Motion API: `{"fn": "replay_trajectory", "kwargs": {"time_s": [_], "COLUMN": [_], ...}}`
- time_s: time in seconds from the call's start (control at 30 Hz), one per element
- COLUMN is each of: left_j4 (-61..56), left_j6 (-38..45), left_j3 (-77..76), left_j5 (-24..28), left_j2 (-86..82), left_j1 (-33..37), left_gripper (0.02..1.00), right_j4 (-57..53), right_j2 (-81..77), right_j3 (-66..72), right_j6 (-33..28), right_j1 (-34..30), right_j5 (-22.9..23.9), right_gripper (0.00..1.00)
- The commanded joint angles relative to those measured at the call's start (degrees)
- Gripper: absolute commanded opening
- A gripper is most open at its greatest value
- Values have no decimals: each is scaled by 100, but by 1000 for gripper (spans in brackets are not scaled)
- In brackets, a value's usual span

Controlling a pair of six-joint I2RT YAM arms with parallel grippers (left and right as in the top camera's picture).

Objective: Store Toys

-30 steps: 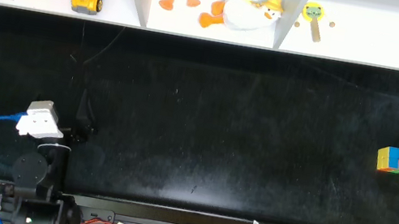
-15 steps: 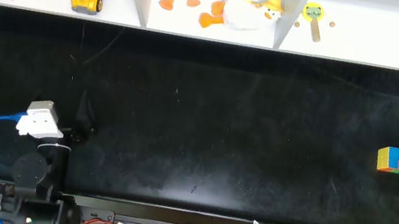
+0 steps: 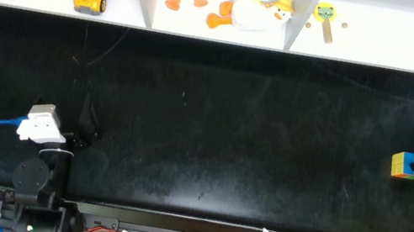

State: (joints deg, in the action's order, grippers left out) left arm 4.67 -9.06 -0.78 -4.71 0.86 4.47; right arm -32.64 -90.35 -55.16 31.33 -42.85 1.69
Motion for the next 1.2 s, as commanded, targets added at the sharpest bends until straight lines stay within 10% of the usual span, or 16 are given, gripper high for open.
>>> {"fn": "replay_trajectory", "kwargs": {"time_s": [0.03, 0.47, 1.2], "left_j4": [-11, -13, -11], "left_j6": [-22, -22, -22], "left_j3": [31, 31, 31], "left_j5": [74, 74, 74], "left_j2": [-70, -70, -70], "left_j1": [-42, -42, -42], "left_gripper": [998, 996, 998], "right_j4": [186, 273, -15], "right_j2": [-184, -529, -527], "right_j3": [20, 20, 17], "right_j6": [94, 756, 575], "right_j1": [330, 833, 833], "right_j5": [-13, 133, 133], "right_gripper": [996, 976, 509]}}
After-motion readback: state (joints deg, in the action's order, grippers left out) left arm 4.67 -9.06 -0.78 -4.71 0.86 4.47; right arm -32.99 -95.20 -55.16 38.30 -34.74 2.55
